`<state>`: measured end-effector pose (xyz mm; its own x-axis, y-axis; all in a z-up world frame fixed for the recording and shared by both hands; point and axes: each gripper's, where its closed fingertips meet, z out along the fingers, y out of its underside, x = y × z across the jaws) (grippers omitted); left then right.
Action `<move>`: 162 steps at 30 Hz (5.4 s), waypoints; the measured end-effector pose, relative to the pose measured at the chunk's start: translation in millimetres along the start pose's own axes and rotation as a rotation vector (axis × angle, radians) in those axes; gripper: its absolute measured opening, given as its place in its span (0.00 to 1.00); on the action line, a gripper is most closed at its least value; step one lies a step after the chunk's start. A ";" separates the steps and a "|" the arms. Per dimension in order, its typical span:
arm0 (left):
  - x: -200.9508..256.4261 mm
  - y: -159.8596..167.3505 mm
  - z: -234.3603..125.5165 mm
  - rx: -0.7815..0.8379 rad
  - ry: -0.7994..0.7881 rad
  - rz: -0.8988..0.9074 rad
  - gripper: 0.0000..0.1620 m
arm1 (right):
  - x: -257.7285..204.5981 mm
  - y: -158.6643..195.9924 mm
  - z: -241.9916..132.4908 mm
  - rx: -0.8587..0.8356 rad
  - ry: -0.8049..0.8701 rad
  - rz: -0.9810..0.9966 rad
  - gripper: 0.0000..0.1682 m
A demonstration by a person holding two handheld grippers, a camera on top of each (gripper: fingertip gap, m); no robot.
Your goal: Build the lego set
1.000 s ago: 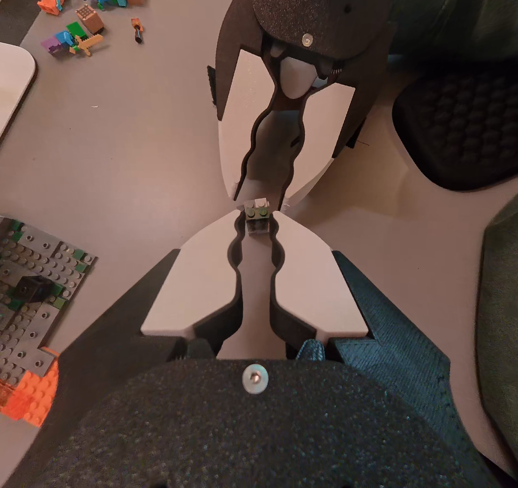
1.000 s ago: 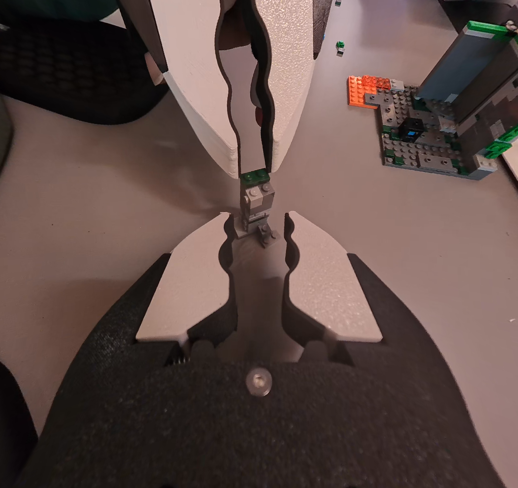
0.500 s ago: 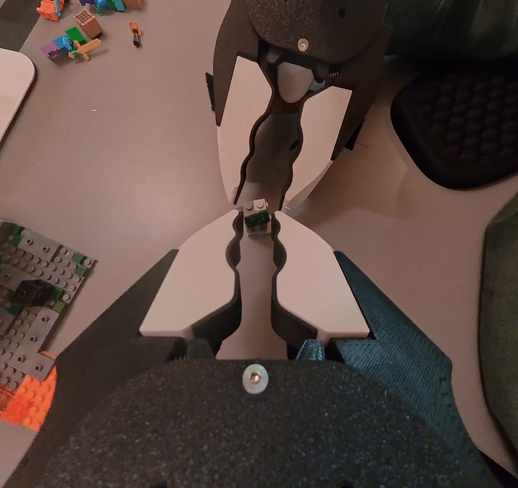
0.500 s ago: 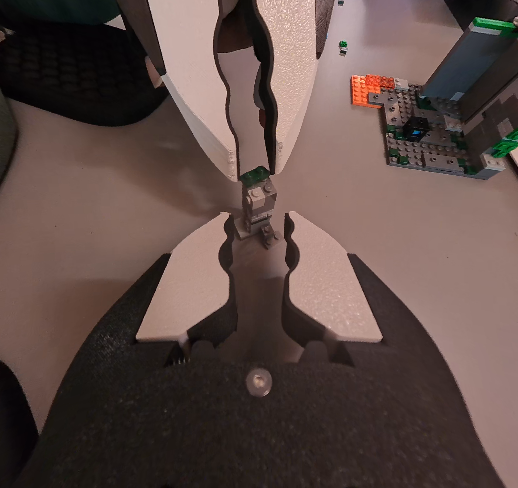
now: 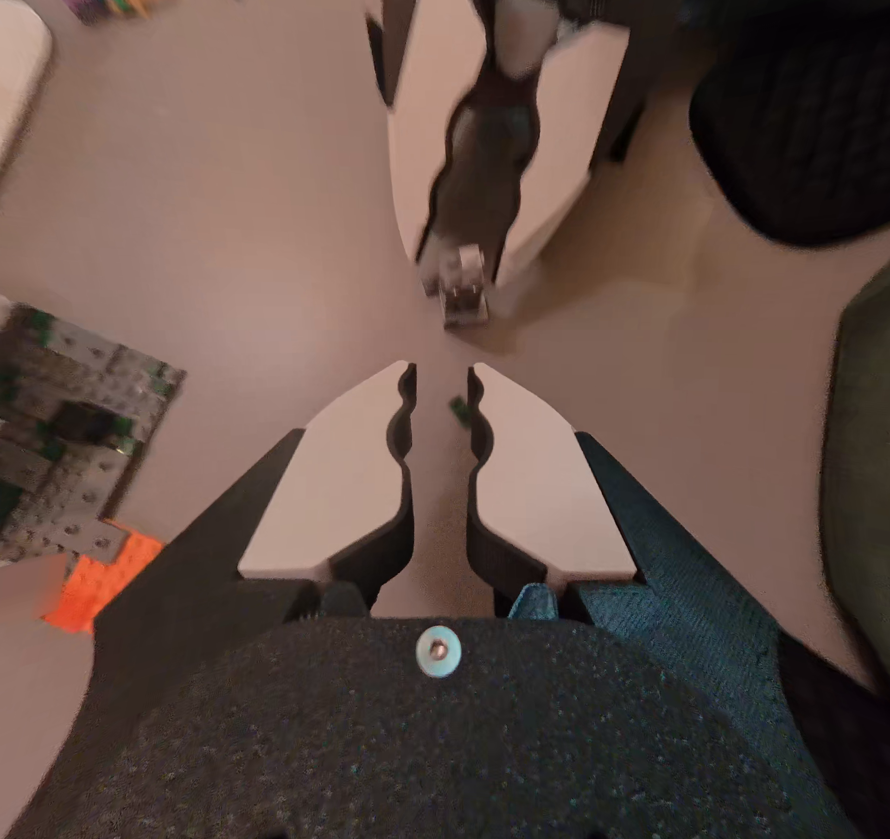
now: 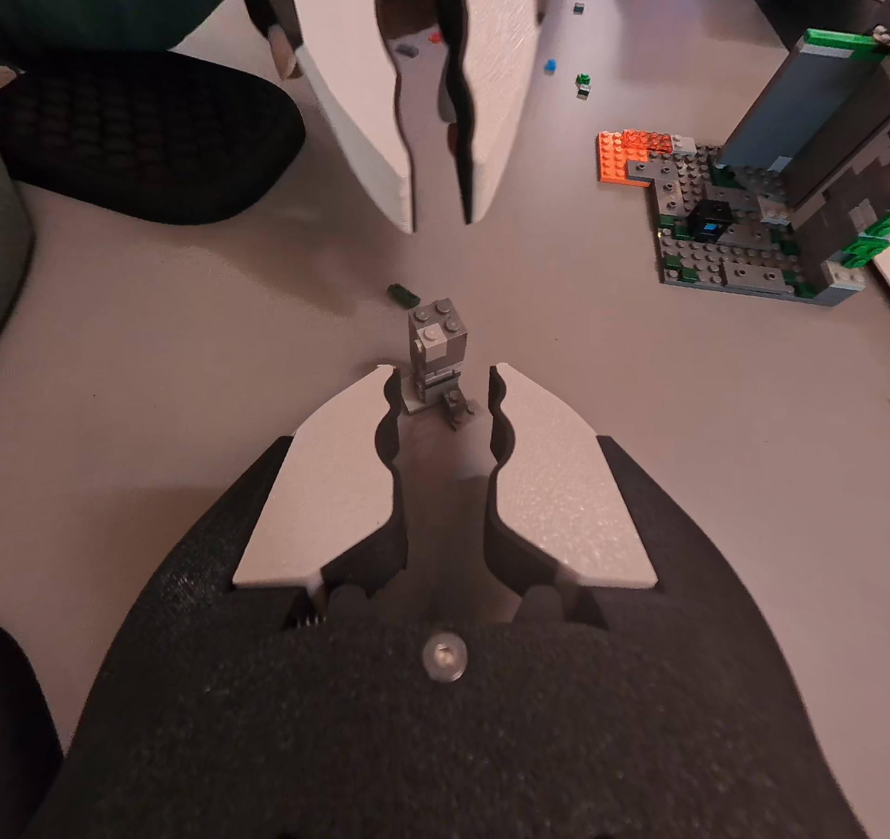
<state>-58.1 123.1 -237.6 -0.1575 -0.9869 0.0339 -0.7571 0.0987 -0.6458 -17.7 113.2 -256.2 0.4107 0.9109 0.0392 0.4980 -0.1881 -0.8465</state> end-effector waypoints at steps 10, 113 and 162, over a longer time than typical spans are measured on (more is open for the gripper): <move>16.0 38.0 26.8 -0.177 0.079 0.117 0.17 | 1.7 3.2 1.6 -0.013 0.012 0.010 0.20; 24.4 -62.0 -38.8 0.560 -0.104 0.253 0.10 | -19.6 -77.9 -33.0 0.289 -0.069 0.165 0.04; 85.7 -30.3 -39.4 0.547 0.686 0.196 0.05 | -80.5 -74.4 -16.7 0.048 0.058 -0.654 0.13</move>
<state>-73.6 40.6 -185.0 -0.7287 -0.6486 0.2198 -0.2965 0.0094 -0.9550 -75.0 47.8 -187.6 0.0767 0.8102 0.5811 0.6246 0.4152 -0.6614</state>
